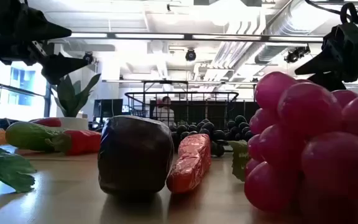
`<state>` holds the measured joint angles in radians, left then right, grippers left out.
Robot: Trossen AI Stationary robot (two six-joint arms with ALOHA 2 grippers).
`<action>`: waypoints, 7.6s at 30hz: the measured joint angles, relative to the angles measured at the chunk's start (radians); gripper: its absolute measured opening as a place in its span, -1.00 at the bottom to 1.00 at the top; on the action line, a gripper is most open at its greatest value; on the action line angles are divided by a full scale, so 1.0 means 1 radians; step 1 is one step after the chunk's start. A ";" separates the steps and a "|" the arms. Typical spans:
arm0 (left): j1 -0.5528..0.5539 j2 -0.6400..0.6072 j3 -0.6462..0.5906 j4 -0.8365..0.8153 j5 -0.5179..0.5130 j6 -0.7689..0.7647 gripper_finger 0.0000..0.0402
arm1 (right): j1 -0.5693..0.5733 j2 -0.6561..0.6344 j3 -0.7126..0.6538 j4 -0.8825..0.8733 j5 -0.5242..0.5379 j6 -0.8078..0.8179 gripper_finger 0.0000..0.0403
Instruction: Build produce basket
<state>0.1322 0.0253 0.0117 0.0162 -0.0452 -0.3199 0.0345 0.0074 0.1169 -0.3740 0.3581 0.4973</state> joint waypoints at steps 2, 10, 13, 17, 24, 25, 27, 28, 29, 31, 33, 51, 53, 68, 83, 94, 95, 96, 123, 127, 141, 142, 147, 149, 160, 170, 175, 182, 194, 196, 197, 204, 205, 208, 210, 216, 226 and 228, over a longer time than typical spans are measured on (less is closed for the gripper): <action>0.000 0.000 0.000 0.000 0.000 0.000 0.94 | 0.000 0.000 0.000 0.000 0.000 0.000 0.38; 0.000 0.000 0.000 0.000 0.000 -0.001 0.94 | 0.000 0.000 0.000 0.000 0.000 0.000 0.38; 0.000 0.000 0.000 0.000 0.000 0.000 0.94 | 0.000 0.000 0.000 0.000 0.000 0.000 0.38; 0.000 0.000 0.000 0.000 0.000 0.000 0.94 | 0.000 0.000 0.000 0.000 0.000 0.000 0.38; 0.000 0.000 0.000 0.000 0.000 0.000 0.94 | 0.000 0.000 0.000 0.000 0.000 0.000 0.38; 0.000 0.000 0.000 0.000 0.000 0.000 0.94 | 0.000 0.000 0.000 0.000 0.000 0.000 0.38; 0.000 0.000 0.000 0.000 0.000 0.000 0.94 | 0.000 0.000 0.000 0.000 0.000 0.000 0.38; 0.000 0.000 0.000 0.000 0.000 0.000 0.94 | 0.000 0.000 0.000 0.000 0.000 0.000 0.38; 0.000 0.000 0.000 0.000 0.000 0.000 0.94 | 0.000 0.000 0.000 0.000 0.000 0.000 0.38; 0.000 0.000 0.000 0.000 0.000 0.000 0.94 | 0.000 0.000 0.000 0.000 0.000 0.000 0.38; 0.000 0.000 0.000 0.000 0.000 0.000 0.94 | 0.000 0.000 0.000 0.000 0.000 0.000 0.38; 0.000 0.000 0.000 0.000 0.000 0.000 0.94 | 0.000 0.000 0.000 0.000 0.000 0.000 0.38; 0.000 0.000 0.000 0.000 0.000 0.000 0.94 | 0.000 0.000 0.000 0.000 0.000 0.000 0.38; 0.000 0.000 0.000 0.000 0.000 0.000 0.94 | 0.000 0.000 0.000 0.000 0.000 0.000 0.38; 0.000 0.000 0.000 0.000 0.000 0.000 0.94 | 0.000 0.000 0.000 0.000 0.000 0.000 0.38; 0.000 0.000 0.000 0.000 0.000 0.000 0.94 | 0.000 0.000 0.000 0.000 0.000 0.000 0.38; 0.000 0.000 0.000 0.000 0.000 0.000 0.94 | 0.000 0.000 0.000 0.000 0.000 0.000 0.38; 0.000 0.000 0.000 0.000 0.000 0.000 0.94 | 0.000 0.000 0.000 0.001 0.000 0.000 0.38; 0.000 0.000 0.000 0.011 0.000 -0.001 0.94 | 0.000 0.000 0.000 0.283 0.013 0.368 0.38; 0.000 0.000 0.000 0.054 0.000 -0.002 0.94 | 0.000 0.000 0.007 0.358 0.013 0.359 0.38; 0.000 0.000 0.000 0.182 0.000 -0.109 0.94 | -0.002 0.264 0.358 0.123 0.035 0.205 0.38; 0.000 0.000 0.000 0.183 0.000 -0.136 0.94 | -0.001 0.290 0.391 0.078 0.046 0.208 0.38; 0.000 0.000 0.000 0.184 0.000 -0.230 0.94 | -0.002 0.426 0.560 -0.139 0.141 0.255 0.38; 0.000 0.000 0.000 0.184 0.000 -0.253 0.94 | -0.002 0.476 0.622 -0.211 0.179 0.279 0.38; 0.000 0.000 0.000 0.184 0.000 -0.256 0.94 | -0.002 0.618 0.832 -0.300 0.120 0.197 0.39; 0.000 0.000 0.000 0.184 0.000 -0.253 0.94 | -0.002 0.669 0.872 -0.304 0.072 0.256 0.64; 0.000 0.000 0.000 0.184 0.000 -0.253 0.94 | -0.002 0.697 0.871 -0.320 -0.003 0.310 0.88; 0.000 0.000 0.000 0.184 0.000 -0.260 0.94 | 0.001 0.711 0.870 -0.300 -0.186 0.340 0.95; 0.000 0.000 0.001 0.281 -0.028 -0.350 0.94 | -0.011 0.805 0.869 -0.235 0.044 0.341 0.95; 0.000 0.000 0.001 0.318 -0.028 -0.329 0.94 | -0.034 0.823 0.869 -0.235 0.062 0.349 0.95; 0.000 0.000 0.001 0.336 -0.030 -0.317 0.94 | -0.049 0.832 0.869 -0.236 0.062 0.364 0.95; 0.000 0.000 0.061 0.306 -0.050 -0.239 0.94 | -0.207 0.881 0.869 -0.291 0.028 0.403 0.95; 0.000 0.000 0.074 0.282 -0.054 -0.235 0.94 | -0.231 0.885 0.869 -0.302 0.022 0.404 0.95; 0.000 0.001 0.125 0.171 -0.068 -0.218 0.94 | -0.299 0.900 0.869 -0.328 0.001 0.391 0.95; 0.000 0.008 0.152 0.088 -0.096 -0.211 0.94 | -0.337 0.910 0.869 -0.336 -0.018 0.378 0.95; 0.000 0.057 0.227 -0.059 -0.181 -0.206 0.94 | -0.445 0.961 0.869 -0.352 -0.075 0.309 0.95; 0.000 0.239 0.385 -0.108 -0.206 -0.114 0.94 | -0.620 1.093 0.869 -0.431 -0.151 0.178 0.95; 0.000 0.278 0.427 -0.168 -0.207 -0.114 0.94 | -0.635 1.123 0.869 -0.455 -0.154 0.178 0.95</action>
<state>0.1326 0.3031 0.4382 -0.1514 -0.2521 -0.4335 -0.6009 1.1307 0.9863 -0.8292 0.2039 0.6752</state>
